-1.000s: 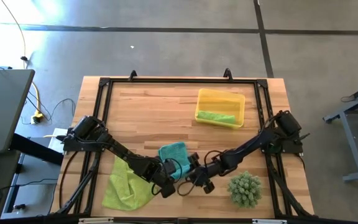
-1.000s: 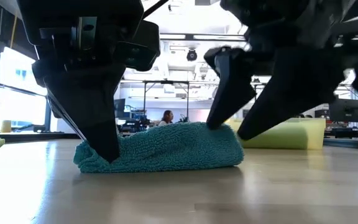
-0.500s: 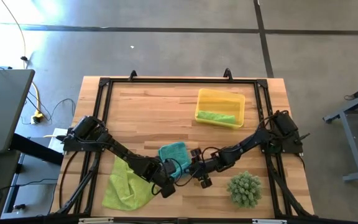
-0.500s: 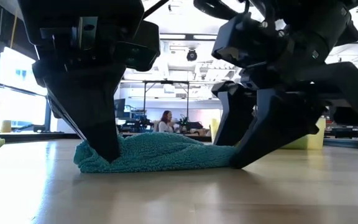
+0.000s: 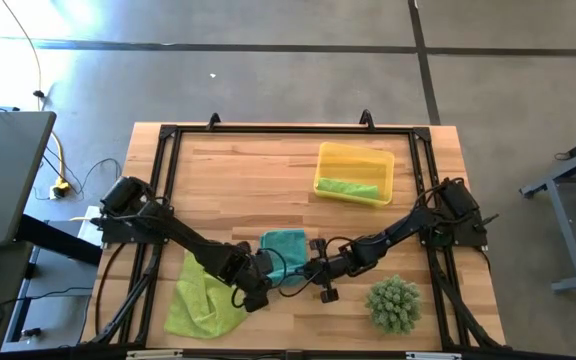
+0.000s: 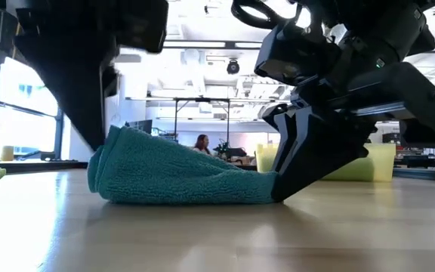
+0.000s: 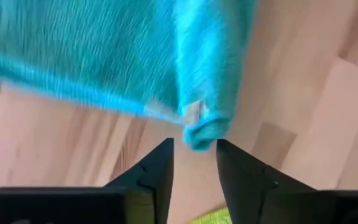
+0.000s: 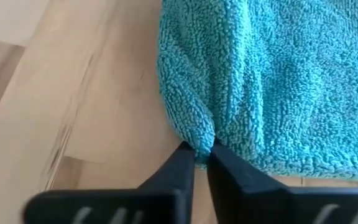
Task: Roll microfiber towels into tight, uniform cylinder then place into a basket
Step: Roll the blue microfiber towel
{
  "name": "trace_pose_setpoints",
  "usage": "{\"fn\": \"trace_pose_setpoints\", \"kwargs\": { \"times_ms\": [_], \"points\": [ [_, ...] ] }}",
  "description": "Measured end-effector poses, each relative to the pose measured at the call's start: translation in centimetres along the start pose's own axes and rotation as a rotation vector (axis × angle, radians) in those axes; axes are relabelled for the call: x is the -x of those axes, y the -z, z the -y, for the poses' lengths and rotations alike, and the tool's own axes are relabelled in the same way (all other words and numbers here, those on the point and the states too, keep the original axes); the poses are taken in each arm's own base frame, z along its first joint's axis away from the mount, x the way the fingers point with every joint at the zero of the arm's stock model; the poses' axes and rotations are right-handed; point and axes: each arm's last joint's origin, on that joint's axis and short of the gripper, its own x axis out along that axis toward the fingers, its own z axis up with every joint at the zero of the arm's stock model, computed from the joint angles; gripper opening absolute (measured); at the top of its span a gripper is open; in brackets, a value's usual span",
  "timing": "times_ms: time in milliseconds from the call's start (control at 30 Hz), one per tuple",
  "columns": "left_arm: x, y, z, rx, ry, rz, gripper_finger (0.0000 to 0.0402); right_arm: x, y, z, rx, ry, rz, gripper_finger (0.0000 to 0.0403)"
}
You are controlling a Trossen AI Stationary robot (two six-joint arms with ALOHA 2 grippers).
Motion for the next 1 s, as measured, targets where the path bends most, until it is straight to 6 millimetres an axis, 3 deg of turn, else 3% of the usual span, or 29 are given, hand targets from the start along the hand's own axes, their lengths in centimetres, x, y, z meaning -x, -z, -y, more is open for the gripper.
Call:
{"fn": "trace_pose_setpoints", "kwargs": {
  "times_ms": [300, 633, 867, 1000],
  "points": [
    [0.0, 1.2, 3.7, -0.543, 0.051, 0.231, 0.0119, 0.0, 0.0, 0.0, -0.041, -0.006, -0.005, 0.0012],
    [0.4, 2.9, 3.8, -0.591, -0.063, 0.226, 0.0172, 0.0, 0.1, 0.0, -0.050, -0.027, -0.010, 0.0008],
    [1.1, 3.7, 5.9, -0.839, -0.046, 0.379, 0.0182, -0.1, 0.0, 0.5, -0.099, -0.042, -0.015, 0.0008],
    [1.0, 3.7, 6.2, -0.872, -0.061, 0.401, 0.0181, -0.1, 0.0, 0.8, -0.114, -0.049, -0.017, 0.0007]
  ]
}}
